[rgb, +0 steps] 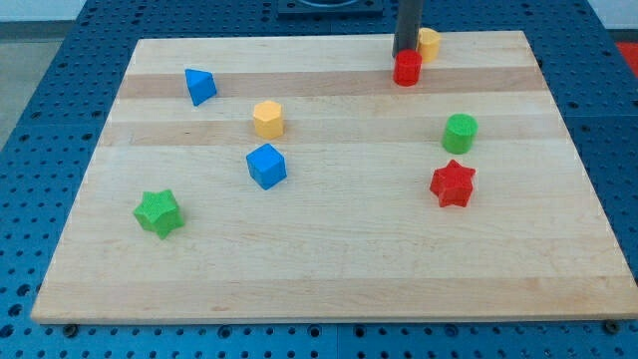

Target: Push the blue triangle down and right a bit

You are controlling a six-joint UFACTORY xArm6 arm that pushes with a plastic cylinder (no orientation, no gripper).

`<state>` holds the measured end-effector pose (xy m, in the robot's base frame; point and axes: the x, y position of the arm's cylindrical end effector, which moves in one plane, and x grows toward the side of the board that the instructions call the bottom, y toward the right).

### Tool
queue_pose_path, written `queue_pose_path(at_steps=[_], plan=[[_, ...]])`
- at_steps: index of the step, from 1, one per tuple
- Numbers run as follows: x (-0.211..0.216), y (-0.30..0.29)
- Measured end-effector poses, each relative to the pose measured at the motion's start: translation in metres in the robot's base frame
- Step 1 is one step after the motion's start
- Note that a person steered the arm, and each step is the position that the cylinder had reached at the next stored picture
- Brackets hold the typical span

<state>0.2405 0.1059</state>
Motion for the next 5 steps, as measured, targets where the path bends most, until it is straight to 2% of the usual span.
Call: queue_pose_path(at_steps=[1,2,5], plan=[[-0.004,-0.007],[-0.018,-0.047],[-0.014,-0.224]])
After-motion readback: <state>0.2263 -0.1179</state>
